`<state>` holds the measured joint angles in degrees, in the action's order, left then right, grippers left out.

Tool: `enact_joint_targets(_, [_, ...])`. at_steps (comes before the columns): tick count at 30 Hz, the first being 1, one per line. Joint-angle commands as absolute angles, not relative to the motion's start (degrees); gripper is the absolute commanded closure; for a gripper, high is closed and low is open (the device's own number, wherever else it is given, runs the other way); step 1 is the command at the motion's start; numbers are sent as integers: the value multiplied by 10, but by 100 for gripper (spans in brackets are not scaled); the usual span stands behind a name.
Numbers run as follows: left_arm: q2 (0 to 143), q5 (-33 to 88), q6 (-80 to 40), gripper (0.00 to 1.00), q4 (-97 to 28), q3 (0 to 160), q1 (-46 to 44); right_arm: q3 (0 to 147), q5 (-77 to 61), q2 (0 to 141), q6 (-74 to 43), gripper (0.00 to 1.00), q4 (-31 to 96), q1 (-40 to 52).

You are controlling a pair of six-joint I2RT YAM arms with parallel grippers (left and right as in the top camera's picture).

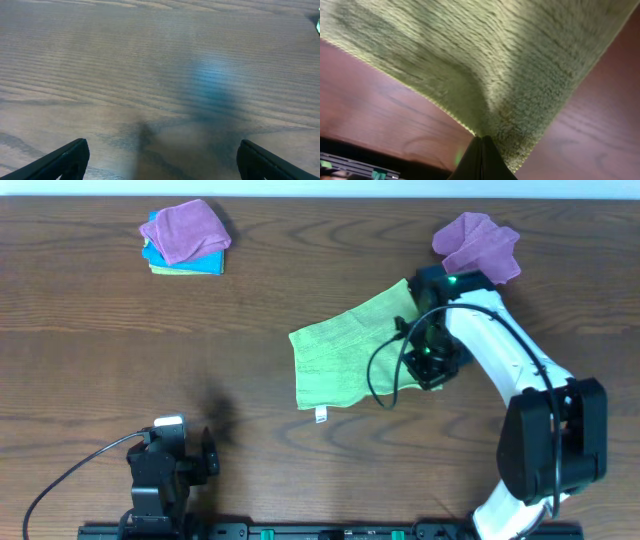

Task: Fold the cloth
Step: 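Lay the green cloth flat and spread it with the right gripper, then grasp the green cloth's left and right edges with both grippers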

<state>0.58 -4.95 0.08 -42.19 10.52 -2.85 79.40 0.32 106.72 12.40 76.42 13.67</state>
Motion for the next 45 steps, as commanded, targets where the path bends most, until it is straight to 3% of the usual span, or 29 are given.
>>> enact_joint_targets(1, [2, -58, 9, 4, -424, 95, -31, 758, 11, 1045, 96, 98, 755, 110])
enact_joint_targets(7, [2, 41, 3, 5, -392, 95, -31, 708, -16, 1016, 86, 94, 714, 80])
enact_joint_targets(10, [6, 65, -44, 5, -392, 105, -31, 707, -25, 992, 86, 81, 706, 78])
enact_joint_targets(13, [27, 81, -82, 5, -392, 131, -31, 707, -48, 961, 86, 50, 691, 78])
enact_joint_targets(14, [42, 92, -85, 5, -392, 146, -31, 707, -56, 950, 86, 48, 685, 78])
enact_joint_targets(22, [295, 173, -104, 5, -432, 316, -31, 707, -115, 895, 86, 47, 653, 65])
enact_joint_targets(29, [586, 378, -108, 5, -430, 481, -52, 707, -168, 891, 106, 48, 647, 26])
enact_joint_targets(35, [751, 477, -284, 5, -343, 501, -53, 707, -199, 891, 119, 48, 656, 1])
enact_joint_targets(45, [932, 554, -288, 4, -270, 491, -79, 678, -267, 891, 129, 49, 658, -64])
